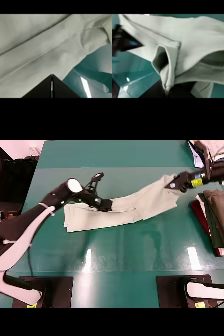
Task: Fold the shirts.
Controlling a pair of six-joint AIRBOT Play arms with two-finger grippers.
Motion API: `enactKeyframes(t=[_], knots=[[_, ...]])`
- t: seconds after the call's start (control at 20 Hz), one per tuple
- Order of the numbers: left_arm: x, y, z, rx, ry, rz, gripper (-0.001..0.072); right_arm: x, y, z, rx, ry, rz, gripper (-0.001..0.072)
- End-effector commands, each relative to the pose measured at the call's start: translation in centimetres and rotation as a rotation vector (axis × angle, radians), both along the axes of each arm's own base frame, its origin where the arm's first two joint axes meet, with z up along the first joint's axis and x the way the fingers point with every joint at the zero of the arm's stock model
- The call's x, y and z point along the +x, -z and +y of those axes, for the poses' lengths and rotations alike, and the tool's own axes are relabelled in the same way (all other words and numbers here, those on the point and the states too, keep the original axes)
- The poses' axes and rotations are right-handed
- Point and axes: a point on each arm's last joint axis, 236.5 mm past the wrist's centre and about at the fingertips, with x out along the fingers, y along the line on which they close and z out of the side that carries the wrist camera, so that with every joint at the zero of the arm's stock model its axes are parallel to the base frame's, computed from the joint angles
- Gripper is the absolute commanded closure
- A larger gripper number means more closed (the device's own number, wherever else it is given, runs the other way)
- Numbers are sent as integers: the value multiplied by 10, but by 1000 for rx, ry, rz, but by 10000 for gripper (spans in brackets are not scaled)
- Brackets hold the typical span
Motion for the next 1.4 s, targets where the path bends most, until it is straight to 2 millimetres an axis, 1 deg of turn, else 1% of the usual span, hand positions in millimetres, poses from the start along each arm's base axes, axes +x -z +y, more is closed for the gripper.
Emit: enactKeyframes(t=[0.0,0.1,0.2,0.35,0.5,0.55,0.65,0.7,0.75,0.85,0.95,1.05,1.15,1.2,1.25,1.35], knots=[[13,22,-32,-7,13,29,688,-13,-50,56,8,-92,-89,699],[20,30,-37,-13,3,33,688,-21,-65,82,13,-149,-131,700],[26,33,-37,-15,-13,23,688,-25,-71,104,25,-185,-137,700],[26,33,-37,-12,-9,17,687,-27,-67,133,28,-260,-128,700],[23,34,-35,-5,1,25,687,-23,-63,155,32,-307,-134,700],[22,32,-32,-3,4,35,687,-21,-63,161,34,-317,-135,700],[26,25,-14,4,3,54,688,-20,-61,170,36,-334,-137,700],[29,18,-1,15,-1,51,688,-18,-60,173,38,-338,-138,699],[36,9,19,39,-11,36,688,-17,-59,177,39,-341,-137,700],[52,-17,67,101,-49,-32,688,-18,-53,182,42,-341,-128,700],[67,-56,125,158,-118,-113,688,-19,-47,190,47,-341,-121,700],[70,-97,182,204,-199,-179,687,-20,-43,203,56,-348,-126,700],[65,-134,233,248,-273,-238,687,-23,-33,222,62,-371,-121,700],[59,-149,254,264,-307,-256,687,-26,-26,232,60,-392,-115,700],[51,-164,272,277,-338,-270,687,-29,-17,242,60,-411,-103,700],[35,-185,298,293,-372,-292,687,-34,3,268,60,-452,-107,699]])
